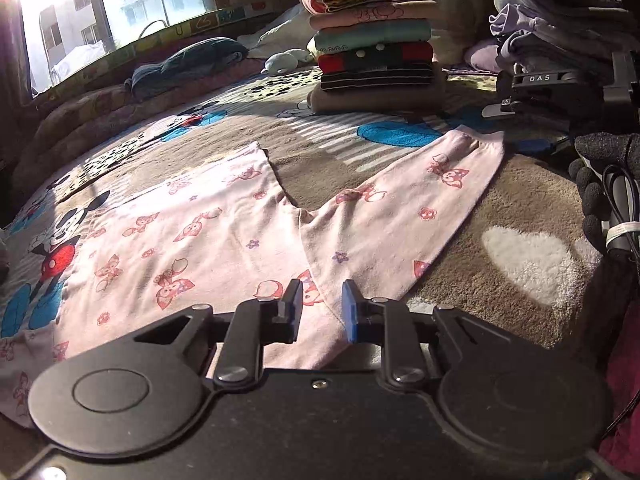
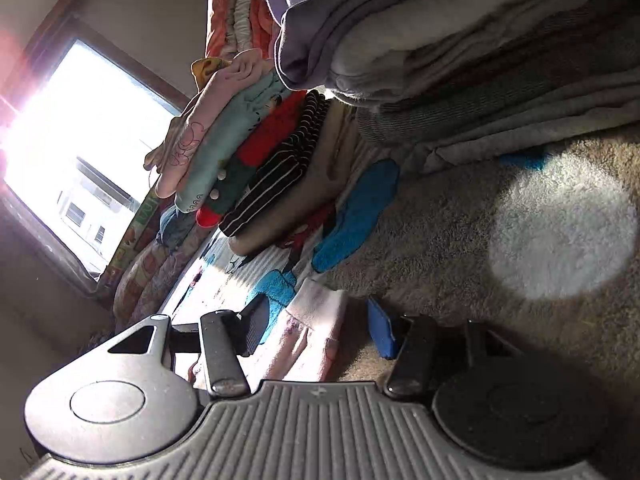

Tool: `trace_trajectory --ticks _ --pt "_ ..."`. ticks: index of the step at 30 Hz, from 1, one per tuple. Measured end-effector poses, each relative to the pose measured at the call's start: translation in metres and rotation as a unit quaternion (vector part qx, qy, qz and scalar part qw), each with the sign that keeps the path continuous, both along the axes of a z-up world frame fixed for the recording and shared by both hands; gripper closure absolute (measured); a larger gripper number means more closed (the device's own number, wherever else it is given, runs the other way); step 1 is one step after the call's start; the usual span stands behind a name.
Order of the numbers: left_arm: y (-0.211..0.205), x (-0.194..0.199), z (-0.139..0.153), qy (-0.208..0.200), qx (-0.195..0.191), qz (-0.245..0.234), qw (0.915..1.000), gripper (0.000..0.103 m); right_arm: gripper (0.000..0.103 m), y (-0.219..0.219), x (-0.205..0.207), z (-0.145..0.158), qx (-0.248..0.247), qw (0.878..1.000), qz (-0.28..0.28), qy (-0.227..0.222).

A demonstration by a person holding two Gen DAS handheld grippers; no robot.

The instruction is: Fold clothes

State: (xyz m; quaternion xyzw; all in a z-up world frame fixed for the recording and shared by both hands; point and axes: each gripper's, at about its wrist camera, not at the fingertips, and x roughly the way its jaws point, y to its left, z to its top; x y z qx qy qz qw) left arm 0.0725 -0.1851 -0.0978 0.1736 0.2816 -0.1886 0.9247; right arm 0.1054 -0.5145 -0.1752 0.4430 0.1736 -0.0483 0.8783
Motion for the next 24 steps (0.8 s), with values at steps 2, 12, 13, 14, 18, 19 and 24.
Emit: trace_trajectory --ticks 2,12,13,14,18,19,24 --pt "-0.005 0.002 -0.004 0.002 0.003 -0.001 1.0000 0.082 0.080 0.002 0.007 -0.001 0.001 1.000 0.018 0.007" --pt "-0.016 -0.001 -0.020 0.024 0.021 -0.005 0.9995 0.081 0.096 -0.023 -0.008 -0.006 0.036 0.998 -0.049 0.014" --pt "-0.016 0.000 -0.027 0.031 0.027 -0.004 0.9991 0.080 0.096 -0.025 -0.010 -0.008 0.042 0.998 -0.049 0.014" --pt "-0.016 -0.001 -0.029 0.030 0.026 -0.005 0.9992 0.080 0.096 -0.026 -0.013 -0.009 0.047 0.998 -0.049 0.010" --pt "-0.015 -0.013 -0.018 0.023 0.016 -0.006 0.9996 0.054 0.088 -0.033 -0.020 -0.012 0.078 0.996 -0.049 -0.007" --pt "-0.015 -0.018 -0.015 0.015 0.014 -0.008 0.9998 0.041 0.087 -0.034 -0.021 -0.013 0.084 0.995 -0.048 -0.010" --pt "-0.023 -0.047 -0.024 -0.011 0.051 -0.029 0.9982 0.041 0.065 -0.035 -0.030 -0.009 0.106 0.993 -0.028 -0.035"
